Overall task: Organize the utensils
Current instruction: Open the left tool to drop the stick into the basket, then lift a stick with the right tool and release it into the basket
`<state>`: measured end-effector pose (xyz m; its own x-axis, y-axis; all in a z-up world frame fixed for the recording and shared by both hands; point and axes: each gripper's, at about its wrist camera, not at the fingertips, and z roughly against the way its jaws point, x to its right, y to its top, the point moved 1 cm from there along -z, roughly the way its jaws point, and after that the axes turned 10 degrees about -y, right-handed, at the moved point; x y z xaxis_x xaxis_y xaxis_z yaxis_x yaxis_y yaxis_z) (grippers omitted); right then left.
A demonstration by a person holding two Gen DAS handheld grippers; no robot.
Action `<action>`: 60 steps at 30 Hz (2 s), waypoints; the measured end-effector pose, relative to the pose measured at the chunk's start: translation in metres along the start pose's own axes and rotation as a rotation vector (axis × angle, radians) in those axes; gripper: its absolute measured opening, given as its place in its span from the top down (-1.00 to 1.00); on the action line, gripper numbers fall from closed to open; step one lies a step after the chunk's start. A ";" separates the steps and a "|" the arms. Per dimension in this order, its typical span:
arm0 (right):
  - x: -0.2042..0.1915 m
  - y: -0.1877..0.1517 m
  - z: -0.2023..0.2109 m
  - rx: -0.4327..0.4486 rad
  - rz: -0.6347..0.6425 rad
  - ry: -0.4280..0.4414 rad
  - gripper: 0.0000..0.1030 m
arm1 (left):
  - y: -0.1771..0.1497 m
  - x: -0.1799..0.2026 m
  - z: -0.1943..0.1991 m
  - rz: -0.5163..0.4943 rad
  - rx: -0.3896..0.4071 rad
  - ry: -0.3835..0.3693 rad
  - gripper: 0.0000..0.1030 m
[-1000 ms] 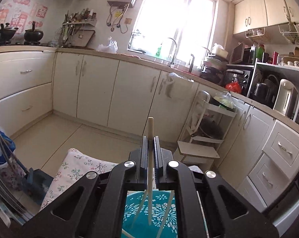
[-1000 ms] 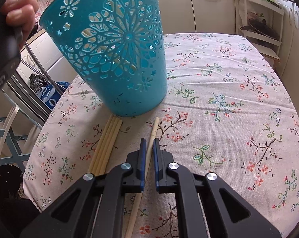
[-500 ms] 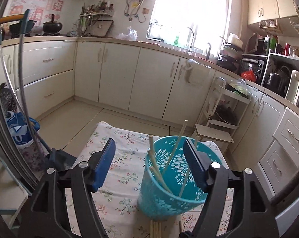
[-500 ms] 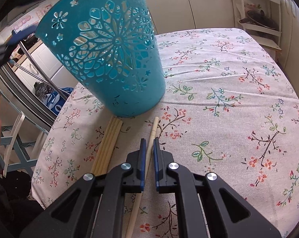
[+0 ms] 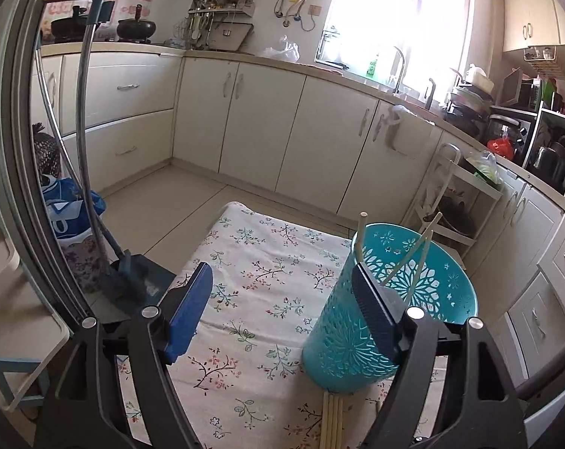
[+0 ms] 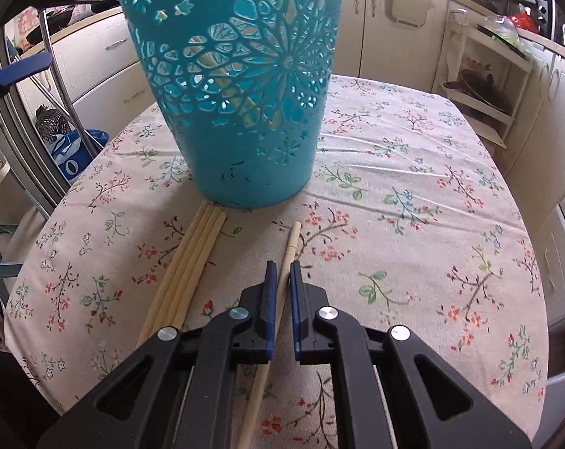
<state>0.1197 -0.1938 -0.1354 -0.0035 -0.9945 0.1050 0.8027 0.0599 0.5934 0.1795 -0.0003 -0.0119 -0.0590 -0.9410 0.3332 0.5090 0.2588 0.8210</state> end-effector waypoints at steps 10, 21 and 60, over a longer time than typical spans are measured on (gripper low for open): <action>0.052 0.018 0.077 0.166 -0.265 0.229 0.89 | 0.001 -0.008 -0.003 0.053 -0.019 -0.011 -0.51; 0.050 0.123 0.165 0.436 -0.276 0.385 0.89 | 0.004 -0.024 -0.007 0.116 -0.016 0.011 -0.51; 0.038 0.173 0.088 0.287 -0.247 0.164 0.40 | 0.002 -0.037 -0.017 0.141 -0.058 0.037 -0.51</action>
<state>0.2056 -0.2140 0.0412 -0.0611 -0.9812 -0.1830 0.5905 -0.1833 0.7859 0.1974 0.0314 -0.0304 0.0474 -0.9039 0.4250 0.5590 0.3766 0.7387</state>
